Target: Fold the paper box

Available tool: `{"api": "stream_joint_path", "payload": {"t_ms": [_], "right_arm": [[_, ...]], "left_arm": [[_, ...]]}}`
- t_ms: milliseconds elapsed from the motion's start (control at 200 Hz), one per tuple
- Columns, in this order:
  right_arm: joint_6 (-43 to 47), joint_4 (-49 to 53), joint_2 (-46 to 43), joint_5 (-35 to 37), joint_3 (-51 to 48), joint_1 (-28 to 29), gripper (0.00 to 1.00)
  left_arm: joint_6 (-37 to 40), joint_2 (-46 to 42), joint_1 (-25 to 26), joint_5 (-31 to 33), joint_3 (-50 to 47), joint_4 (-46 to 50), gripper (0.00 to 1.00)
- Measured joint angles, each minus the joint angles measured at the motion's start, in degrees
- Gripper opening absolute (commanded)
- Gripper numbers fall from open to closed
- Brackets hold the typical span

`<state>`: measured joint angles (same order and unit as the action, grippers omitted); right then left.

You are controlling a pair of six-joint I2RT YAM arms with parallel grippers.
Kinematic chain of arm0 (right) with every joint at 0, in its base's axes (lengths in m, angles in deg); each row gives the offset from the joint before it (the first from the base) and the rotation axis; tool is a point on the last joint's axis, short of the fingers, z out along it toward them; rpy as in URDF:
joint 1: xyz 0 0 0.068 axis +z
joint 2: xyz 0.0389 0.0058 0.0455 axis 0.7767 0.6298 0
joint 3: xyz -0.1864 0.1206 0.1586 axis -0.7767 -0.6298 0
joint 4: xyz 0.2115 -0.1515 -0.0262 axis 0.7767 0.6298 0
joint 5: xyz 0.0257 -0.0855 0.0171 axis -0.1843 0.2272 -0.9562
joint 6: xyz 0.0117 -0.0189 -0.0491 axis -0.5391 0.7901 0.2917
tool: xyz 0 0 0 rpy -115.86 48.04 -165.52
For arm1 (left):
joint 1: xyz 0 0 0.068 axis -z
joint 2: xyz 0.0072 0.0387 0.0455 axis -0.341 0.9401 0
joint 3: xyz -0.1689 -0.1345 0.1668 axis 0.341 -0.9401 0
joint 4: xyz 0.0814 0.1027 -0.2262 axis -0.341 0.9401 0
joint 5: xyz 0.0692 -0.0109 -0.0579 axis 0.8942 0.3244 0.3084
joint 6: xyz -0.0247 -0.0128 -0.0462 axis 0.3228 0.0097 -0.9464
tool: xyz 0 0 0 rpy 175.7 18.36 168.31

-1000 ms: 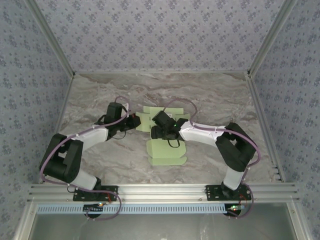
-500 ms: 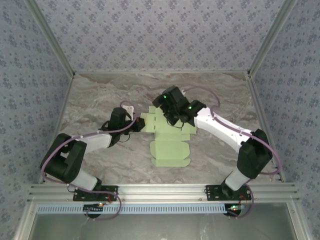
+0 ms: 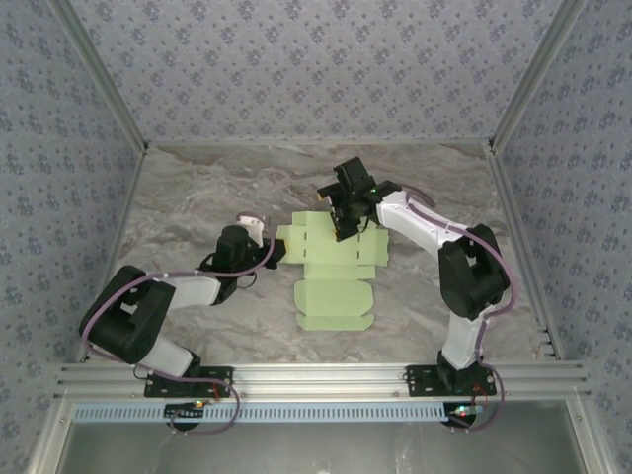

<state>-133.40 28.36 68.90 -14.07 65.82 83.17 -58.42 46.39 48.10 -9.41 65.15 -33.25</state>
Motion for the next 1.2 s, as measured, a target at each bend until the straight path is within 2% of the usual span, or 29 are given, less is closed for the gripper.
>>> {"api": "stream_joint_path", "payload": {"t_ms": [150, 325, 430, 600, 685, 844, 999, 1199], "right_arm": [[-1.4, -0.4, 3.2, -3.2, 3.1, -0.4, 0.82], [-2.9, -0.3, 4.8, -4.5, 3.1, -0.4, 0.68], [-3.2, -0.5, 4.8, -4.8, 3.1, -0.3, 0.55], [-2.2, -0.9, 4.5, -4.2, 3.1, -0.2, 0.46], [-1.7, -1.7, 3.7, -3.5, 2.5, 0.2, 0.36], [-0.8, -2.6, 2.1, -2.6, 1.1, 0.8, 0.3], [-0.5, -4.5, 0.2, -1.4, -2.2, 1.7, 0.18], [-0.4, -9.7, -0.5, 0.2, -5.8, 3.2, 0.16]], "left_arm": [[0.5, 0.0, 0.3, 0.2, -0.2, -2.7, 0.0], [0.6, -0.6, 0.4, 1.0, -0.9, -3.9, 0.0], [0.6, -0.7, 0.4, 1.6, -1.1, -4.0, 0.0], [0.6, -0.7, 0.6, 2.7, -1.1, -3.4, 0.0], [0.5, -0.7, 0.7, 3.5, -1.1, -3.3, 0.0], [0.5, -0.3, 0.7, 4.7, -1.1, -3.5, 0.0], [-0.1, 0.4, 0.7, 5.6, -1.1, -3.5, 0.0], [-1.0, 0.5, 0.7, 7.1, -1.1, -3.5, 0.0]]}}
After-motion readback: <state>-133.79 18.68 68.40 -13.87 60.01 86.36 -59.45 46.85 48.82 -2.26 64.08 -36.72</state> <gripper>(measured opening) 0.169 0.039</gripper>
